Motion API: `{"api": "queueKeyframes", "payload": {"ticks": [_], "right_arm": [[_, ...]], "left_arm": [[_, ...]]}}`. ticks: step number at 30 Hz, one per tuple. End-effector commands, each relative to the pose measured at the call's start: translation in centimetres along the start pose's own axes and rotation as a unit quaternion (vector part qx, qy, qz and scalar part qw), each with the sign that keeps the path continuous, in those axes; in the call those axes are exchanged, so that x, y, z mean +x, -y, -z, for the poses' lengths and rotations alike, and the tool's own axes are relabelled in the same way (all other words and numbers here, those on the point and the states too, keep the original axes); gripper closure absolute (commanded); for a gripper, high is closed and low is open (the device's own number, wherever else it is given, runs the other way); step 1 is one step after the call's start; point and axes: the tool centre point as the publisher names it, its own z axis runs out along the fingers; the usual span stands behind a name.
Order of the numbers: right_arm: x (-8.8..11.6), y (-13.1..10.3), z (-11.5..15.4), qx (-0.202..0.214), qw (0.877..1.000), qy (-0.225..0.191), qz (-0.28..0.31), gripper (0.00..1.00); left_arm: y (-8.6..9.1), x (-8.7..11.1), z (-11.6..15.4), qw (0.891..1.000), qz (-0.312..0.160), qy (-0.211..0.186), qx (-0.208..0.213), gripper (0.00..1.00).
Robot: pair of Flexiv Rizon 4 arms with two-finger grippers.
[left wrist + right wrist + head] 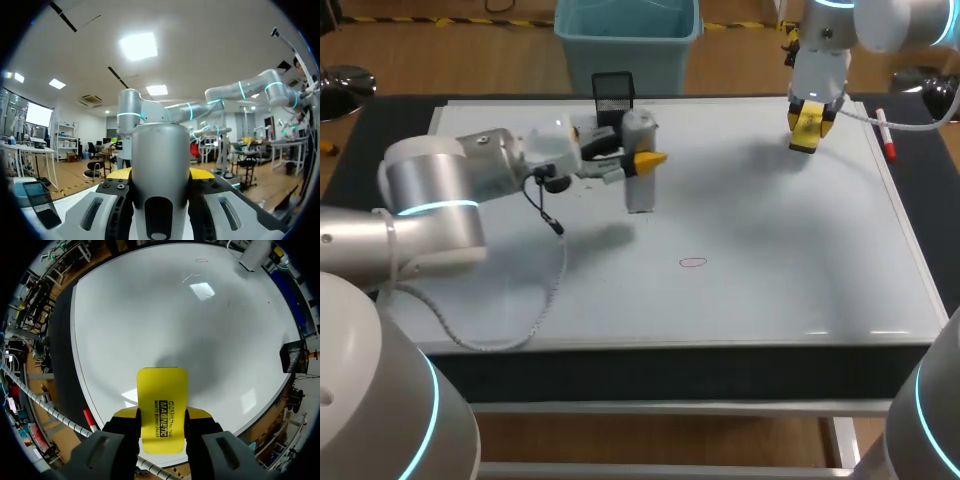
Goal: Pick up the inspection probe, press it on each red-marked spot on the whiteboard one by one, put down the probe, pick up the eraser, and wipe off all the red marks.
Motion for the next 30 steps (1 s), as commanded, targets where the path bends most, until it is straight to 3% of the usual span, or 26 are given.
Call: {"api": "queueKeyframes", "payload": {"ticks": [1,13,30], "right_arm": [[0.0,0.1,0.1,0.0,1.0,-0.002,0.001,1.0],[0.0,0.1,0.1,0.0,1.0,-0.002,0.001,1.0],[0.0,0.1,0.1,0.0,1.0,-0.002,0.001,1.0]], "left_arm": [[-1.4,1.2,-2.5,1.0,0.003,-0.013,0.001,1.0],[-3.0,5.4,-4.9,0.999,0.02,-0.042,0.012,1.0],[-4.4,7.8,-5.4,0.998,0.036,-0.047,0.029,1.0]]}}
